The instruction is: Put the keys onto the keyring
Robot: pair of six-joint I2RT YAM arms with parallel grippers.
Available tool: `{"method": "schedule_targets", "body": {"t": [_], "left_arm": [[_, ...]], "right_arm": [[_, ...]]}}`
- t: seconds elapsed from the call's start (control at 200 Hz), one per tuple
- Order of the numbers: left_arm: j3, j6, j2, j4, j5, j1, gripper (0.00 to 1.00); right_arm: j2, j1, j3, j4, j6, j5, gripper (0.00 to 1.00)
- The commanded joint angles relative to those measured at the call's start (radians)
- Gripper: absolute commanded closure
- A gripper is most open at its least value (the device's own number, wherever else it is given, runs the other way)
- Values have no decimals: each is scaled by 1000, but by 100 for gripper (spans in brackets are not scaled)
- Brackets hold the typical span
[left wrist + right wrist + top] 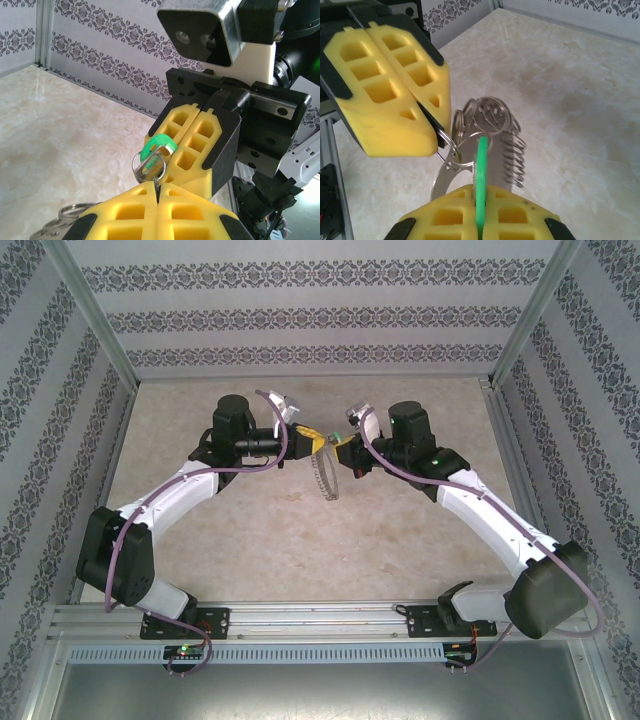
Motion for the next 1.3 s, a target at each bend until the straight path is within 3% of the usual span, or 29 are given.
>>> {"method": "schedule_targets", "body": {"t": [0.0, 1.294], "left_arm": [[33, 28, -33, -8, 14, -13, 100], [37, 31, -32, -9, 11, -13, 100]], "right_arm": [[-18, -6, -20, 43, 11, 18, 100], [29, 24, -58, 48, 12, -4, 100]]}}
